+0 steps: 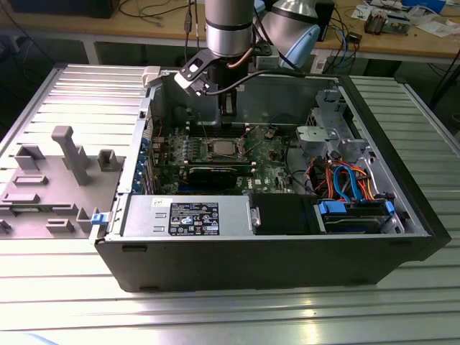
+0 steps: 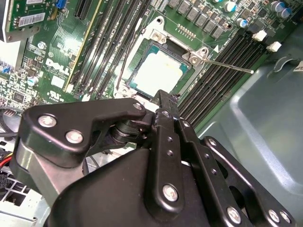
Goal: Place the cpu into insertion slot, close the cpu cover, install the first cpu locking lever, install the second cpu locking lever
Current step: 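Close the cpu cover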
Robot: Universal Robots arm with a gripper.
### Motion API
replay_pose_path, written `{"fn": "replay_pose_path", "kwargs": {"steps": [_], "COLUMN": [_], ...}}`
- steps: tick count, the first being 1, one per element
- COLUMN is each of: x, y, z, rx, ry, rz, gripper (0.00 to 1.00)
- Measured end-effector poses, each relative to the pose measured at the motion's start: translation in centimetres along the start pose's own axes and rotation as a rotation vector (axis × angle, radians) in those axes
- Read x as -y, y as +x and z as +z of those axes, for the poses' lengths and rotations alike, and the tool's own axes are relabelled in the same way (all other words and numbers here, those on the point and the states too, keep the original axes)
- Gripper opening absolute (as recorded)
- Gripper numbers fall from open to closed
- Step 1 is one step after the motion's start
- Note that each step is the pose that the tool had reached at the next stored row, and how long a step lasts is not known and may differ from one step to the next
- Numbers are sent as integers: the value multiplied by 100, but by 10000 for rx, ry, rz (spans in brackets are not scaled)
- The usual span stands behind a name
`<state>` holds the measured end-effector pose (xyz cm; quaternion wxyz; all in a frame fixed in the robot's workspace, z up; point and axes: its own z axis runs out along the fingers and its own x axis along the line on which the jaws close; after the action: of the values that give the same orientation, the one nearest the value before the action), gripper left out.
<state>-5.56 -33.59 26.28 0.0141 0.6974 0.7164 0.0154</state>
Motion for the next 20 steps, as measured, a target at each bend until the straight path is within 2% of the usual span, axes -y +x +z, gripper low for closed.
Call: {"fn": "replay_pose_path", "kwargs": {"steps": [2, 7, 20], "x": [-1, -3, -5], "y": [1, 0, 0], "z": [-2, -56, -121], "rx": [-1, -2, 0], "ry": [0, -2, 0], "rz": [0, 0, -1], "gripper": [11, 11, 11]}}
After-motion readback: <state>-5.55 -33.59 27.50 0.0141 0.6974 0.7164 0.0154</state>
